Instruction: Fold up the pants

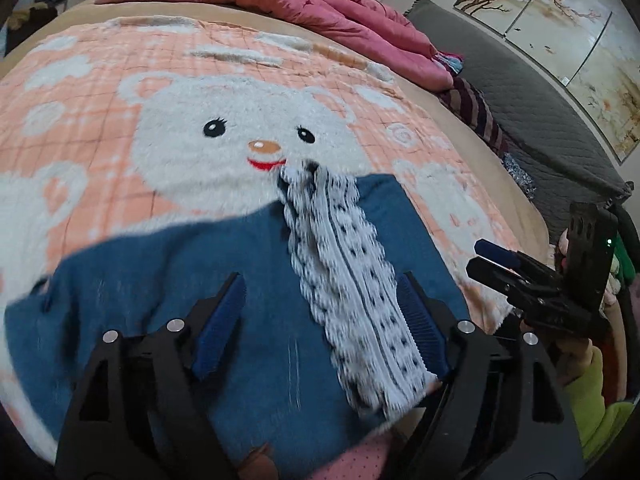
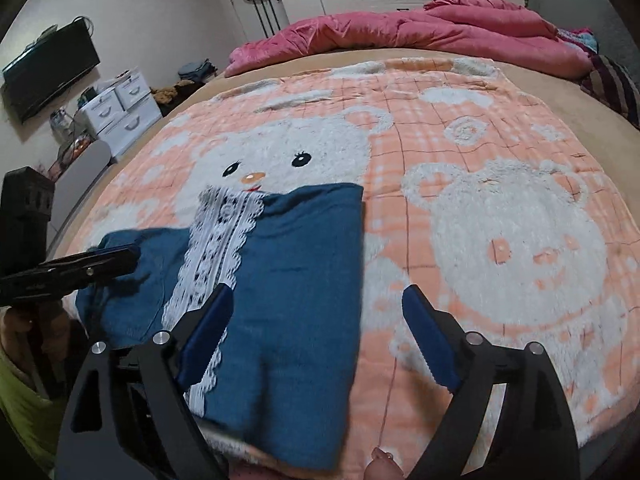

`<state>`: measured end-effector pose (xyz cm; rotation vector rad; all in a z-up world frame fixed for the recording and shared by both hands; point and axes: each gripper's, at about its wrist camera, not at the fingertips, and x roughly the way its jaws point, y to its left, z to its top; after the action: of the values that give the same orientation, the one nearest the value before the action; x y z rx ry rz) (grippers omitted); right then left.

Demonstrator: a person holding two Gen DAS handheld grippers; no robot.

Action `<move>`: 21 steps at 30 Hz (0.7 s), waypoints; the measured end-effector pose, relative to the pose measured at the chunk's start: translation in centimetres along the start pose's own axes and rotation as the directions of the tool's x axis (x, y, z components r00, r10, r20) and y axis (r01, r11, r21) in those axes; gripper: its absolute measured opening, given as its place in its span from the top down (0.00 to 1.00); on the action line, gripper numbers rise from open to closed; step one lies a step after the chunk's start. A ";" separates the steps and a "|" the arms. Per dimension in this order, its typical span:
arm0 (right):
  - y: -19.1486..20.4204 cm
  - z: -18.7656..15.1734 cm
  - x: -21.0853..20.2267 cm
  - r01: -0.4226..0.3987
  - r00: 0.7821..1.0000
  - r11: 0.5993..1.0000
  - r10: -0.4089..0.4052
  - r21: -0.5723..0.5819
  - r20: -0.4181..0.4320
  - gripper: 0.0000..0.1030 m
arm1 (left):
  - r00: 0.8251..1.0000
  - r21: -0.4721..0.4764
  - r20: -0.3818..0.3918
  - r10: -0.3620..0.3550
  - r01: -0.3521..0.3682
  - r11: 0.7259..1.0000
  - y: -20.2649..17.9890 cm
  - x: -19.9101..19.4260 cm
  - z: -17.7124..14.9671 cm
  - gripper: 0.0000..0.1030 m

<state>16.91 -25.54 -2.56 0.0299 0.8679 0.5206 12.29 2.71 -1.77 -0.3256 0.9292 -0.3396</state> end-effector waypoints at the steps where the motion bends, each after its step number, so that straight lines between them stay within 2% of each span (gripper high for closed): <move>1: 0.1 -0.2 -0.2 0.000 1.000 1.000 0.000 -0.001 0.002 0.17 | 1.000 -0.004 -0.002 -0.002 0.002 1.000 -0.2 -0.2 -0.3 0.32; 5: 0.3 -1.3 -0.8 -0.008 1.000 1.000 0.008 0.012 -0.013 0.14 | 1.000 -0.006 -0.020 -0.015 0.015 1.000 -2.2 -0.5 -2.5 0.32; 10: 0.6 -2.7 -1.6 -0.020 1.000 1.000 0.020 0.008 -0.023 0.14 | 0.996 -0.032 -0.082 -0.045 0.042 0.999 -3.5 0.8 -5.2 0.32; 12: 0.7 -3.4 -1.9 -0.031 0.999 1.000 0.031 0.003 -0.029 0.14 | 0.993 -0.045 -0.110 -0.051 0.046 0.998 -3.6 1.4 -5.8 0.35; 14: 0.9 -4.0 -1.8 -0.033 0.999 0.999 0.032 -0.011 -0.039 0.14 | 0.992 -0.046 -0.129 -0.018 0.012 0.999 -3.8 2.1 -6.2 0.40; 21: 1.1 -5.5 -1.1 0.035 0.997 0.996 -0.040 -0.080 -0.060 0.14 | 0.990 -0.089 -0.138 0.025 -0.037 0.995 -3.7 3.4 -7.0 0.57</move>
<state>11.86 -26.09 -5.14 -0.0746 0.9055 0.5225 7.92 -2.96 -6.60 -0.3750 1.0854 -0.2938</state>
